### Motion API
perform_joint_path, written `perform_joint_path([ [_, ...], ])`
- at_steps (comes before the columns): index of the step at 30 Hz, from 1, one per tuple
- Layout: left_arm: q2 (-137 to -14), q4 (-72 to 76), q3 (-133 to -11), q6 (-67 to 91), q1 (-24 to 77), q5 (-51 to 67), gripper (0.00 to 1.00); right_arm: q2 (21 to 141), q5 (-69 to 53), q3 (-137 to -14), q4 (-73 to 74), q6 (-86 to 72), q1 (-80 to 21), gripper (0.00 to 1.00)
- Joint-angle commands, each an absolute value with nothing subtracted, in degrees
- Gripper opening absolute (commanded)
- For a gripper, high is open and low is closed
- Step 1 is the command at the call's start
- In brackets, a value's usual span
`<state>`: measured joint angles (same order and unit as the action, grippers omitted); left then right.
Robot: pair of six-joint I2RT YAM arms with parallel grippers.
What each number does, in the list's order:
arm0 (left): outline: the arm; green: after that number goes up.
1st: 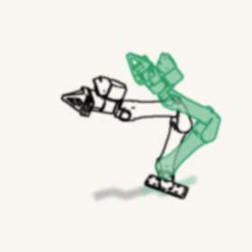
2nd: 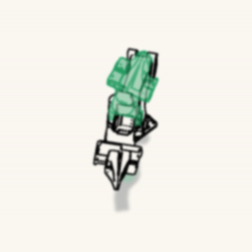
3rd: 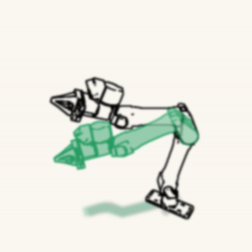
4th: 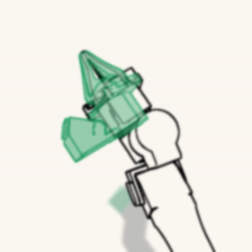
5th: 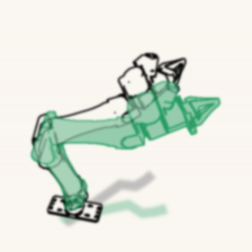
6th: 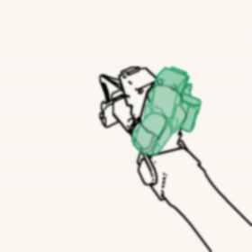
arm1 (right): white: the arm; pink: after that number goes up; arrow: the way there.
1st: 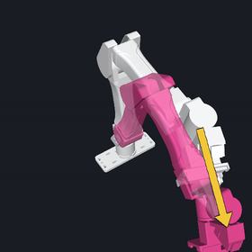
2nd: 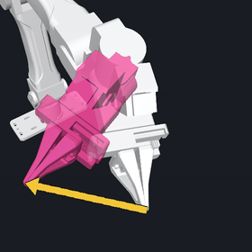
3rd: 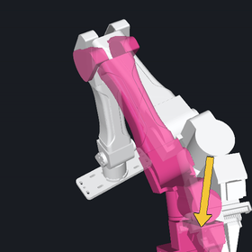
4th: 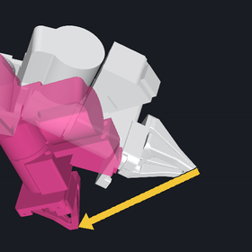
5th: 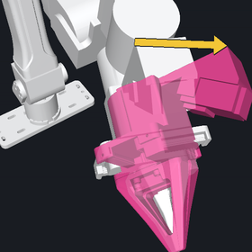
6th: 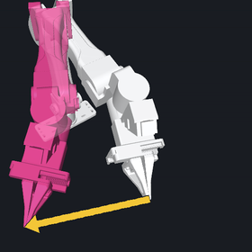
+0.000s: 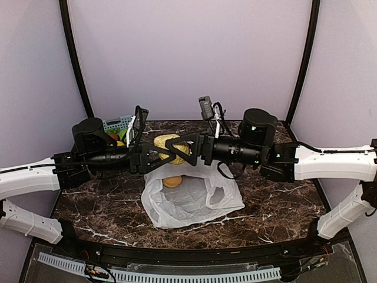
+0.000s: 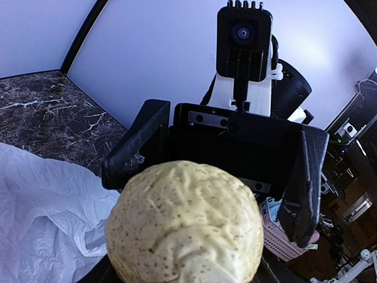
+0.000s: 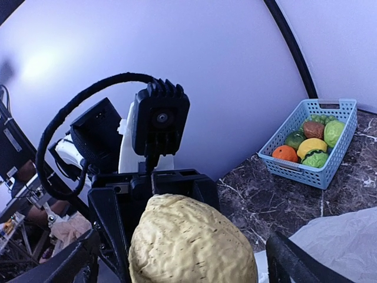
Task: Untie the knot of the plastic bag and take out the fruit
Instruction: Pass from the right arm to the left
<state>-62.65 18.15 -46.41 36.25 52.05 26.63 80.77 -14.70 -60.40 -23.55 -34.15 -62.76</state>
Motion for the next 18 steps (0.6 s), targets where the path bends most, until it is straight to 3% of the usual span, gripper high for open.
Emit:
perform_joint_path([
  [1,-60.27,11.2,-46.64,33.66,52.32,22.69,0.43,77.8,-9.09,-61.27,-20.59,-31.99,-63.28,0.98],
  [7,-57.37,-4.32,-48.97,29.92,47.51,20.48,0.42,73.73,4.99,-63.36,-7.41,-28.06,-63.28,0.99],
  [18,-63.0,-28.44,-58.96,16.04,17.31,21.66,0.37,67.89,12.65,-59.22,-2.59,-28.68,-63.15,0.99],
])
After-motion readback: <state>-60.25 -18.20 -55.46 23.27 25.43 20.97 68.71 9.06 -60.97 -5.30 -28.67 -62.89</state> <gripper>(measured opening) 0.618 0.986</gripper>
